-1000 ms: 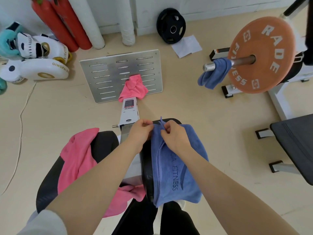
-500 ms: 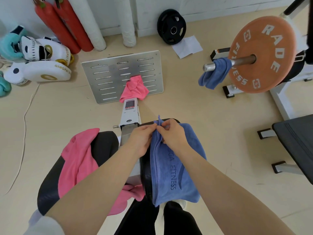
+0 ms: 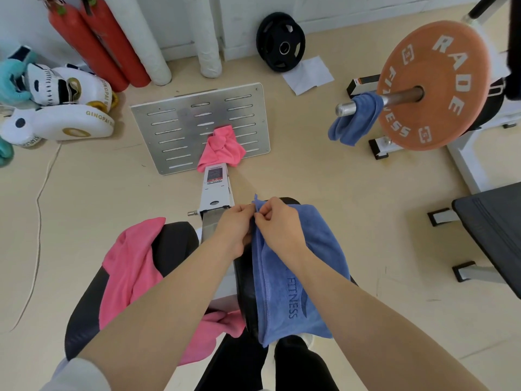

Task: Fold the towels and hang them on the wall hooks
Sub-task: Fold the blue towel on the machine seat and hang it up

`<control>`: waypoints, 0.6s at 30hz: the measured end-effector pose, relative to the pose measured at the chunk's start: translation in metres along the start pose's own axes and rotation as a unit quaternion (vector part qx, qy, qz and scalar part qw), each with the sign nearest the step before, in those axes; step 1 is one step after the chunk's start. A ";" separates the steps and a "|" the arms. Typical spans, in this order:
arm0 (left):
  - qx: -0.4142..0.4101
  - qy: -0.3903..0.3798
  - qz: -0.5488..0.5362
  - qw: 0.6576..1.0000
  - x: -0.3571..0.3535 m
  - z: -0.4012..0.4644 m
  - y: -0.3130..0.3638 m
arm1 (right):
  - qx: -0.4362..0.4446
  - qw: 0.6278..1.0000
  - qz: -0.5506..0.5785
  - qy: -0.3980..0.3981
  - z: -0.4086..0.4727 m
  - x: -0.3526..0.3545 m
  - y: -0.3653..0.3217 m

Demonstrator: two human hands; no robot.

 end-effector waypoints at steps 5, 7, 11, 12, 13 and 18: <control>0.015 -0.030 -0.057 0.998 -0.002 0.005 -0.003 | 0.007 0.998 -0.041 -0.036 -0.001 -0.010 -0.004; 0.013 -0.045 -0.079 0.996 -0.005 0.006 -0.004 | -0.005 0.996 -0.044 -0.071 -0.002 -0.011 -0.003; -0.012 -0.093 -0.060 0.994 -0.008 0.007 -0.009 | -0.067 0.966 0.119 -0.221 -0.008 -0.012 0.005; -0.018 -0.095 -0.062 0.993 -0.008 0.008 -0.009 | -0.072 0.961 0.167 -0.206 -0.006 -0.002 0.010; -0.020 -0.086 -0.061 0.994 -0.006 0.009 -0.008 | -0.073 0.966 0.191 -0.159 -0.001 0.013 0.018; -0.001 -0.037 -0.063 0.997 -0.006 0.008 -0.005 | -0.200 0.974 -0.108 0.019 0.015 0.068 0.093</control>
Point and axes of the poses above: each hand's wrist, its own z-axis towards the middle knuckle, its own x-axis out of the back of the hand, y = z × x, the point moved 8 cm from there along z, towards the middle knuckle, and after that the axes turned 5 degrees about -y, right-handed, at the moved point
